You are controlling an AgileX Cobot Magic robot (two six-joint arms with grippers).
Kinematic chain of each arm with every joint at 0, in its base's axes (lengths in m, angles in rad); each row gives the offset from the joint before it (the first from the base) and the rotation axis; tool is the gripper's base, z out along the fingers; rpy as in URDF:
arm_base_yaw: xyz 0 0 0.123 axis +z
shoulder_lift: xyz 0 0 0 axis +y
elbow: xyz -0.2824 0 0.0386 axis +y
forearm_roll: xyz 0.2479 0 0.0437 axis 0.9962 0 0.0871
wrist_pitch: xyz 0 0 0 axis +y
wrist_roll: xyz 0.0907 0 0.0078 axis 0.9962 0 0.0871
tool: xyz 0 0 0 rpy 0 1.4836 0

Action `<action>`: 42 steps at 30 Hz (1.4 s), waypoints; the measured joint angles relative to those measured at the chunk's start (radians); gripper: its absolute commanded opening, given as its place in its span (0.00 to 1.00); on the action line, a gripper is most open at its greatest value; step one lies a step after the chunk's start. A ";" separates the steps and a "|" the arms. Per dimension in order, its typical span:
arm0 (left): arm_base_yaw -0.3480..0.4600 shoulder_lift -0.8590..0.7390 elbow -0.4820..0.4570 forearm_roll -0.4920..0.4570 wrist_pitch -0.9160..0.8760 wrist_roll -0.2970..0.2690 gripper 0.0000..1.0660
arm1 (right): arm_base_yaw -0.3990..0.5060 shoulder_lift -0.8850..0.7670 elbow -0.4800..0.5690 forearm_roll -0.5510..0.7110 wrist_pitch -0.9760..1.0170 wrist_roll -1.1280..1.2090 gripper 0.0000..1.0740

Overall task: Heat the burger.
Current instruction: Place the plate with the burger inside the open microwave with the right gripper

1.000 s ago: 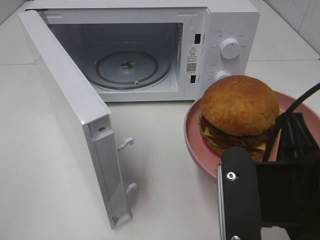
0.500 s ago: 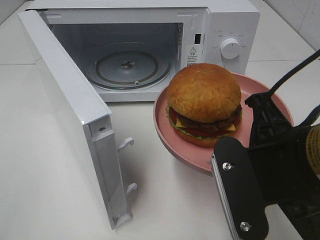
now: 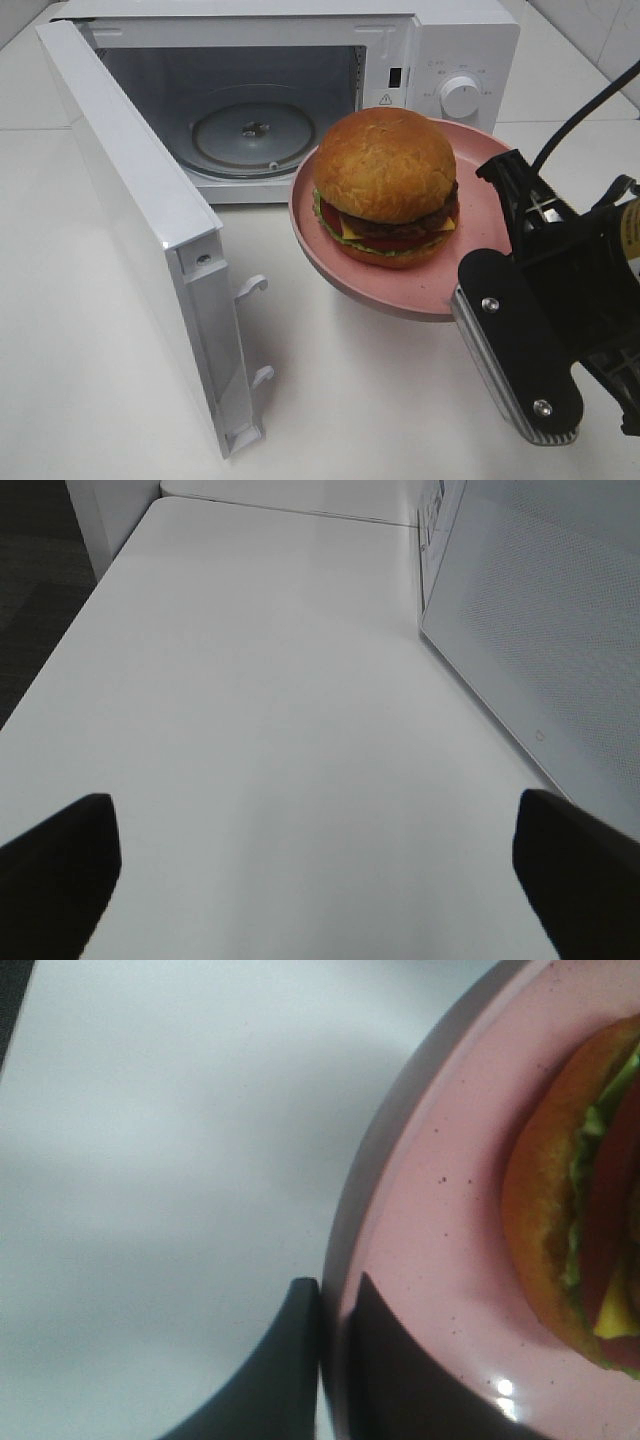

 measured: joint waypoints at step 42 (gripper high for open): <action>0.000 0.000 0.000 0.000 0.000 0.000 0.94 | -0.250 0.152 0.000 0.340 -0.179 -0.596 0.02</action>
